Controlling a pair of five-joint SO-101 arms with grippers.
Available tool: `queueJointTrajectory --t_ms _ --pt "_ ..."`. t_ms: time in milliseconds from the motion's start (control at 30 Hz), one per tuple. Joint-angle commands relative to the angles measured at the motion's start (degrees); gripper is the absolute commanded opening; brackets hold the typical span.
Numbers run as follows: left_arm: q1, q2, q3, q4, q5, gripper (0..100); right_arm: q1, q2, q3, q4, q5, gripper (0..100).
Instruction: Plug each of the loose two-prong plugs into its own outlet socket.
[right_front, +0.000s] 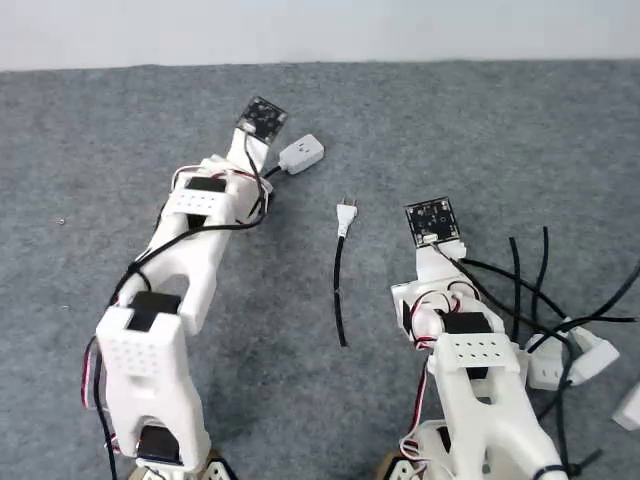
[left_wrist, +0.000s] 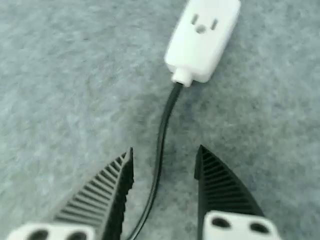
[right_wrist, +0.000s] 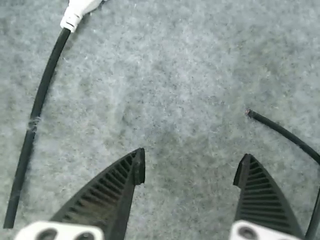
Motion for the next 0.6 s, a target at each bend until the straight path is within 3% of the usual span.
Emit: queueJointTrajectory --t_ms 0,233,433,567 --pt "0.79 2.64 -5.58 0.53 -2.2 19 -0.48 -1.36 -0.44 -1.27 -0.09 28.4" --pt "1.14 11.34 -13.58 0.62 -2.29 18 -0.57 -1.36 -0.44 -1.19 -0.09 28.4" --pt "0.88 17.67 -19.56 0.44 -2.29 1 -0.57 -1.36 -0.35 -1.19 -0.09 28.4" --pt "0.09 20.22 -22.2 0.7 -2.11 1 -0.57 -1.36 -0.35 -1.19 -0.09 28.4"
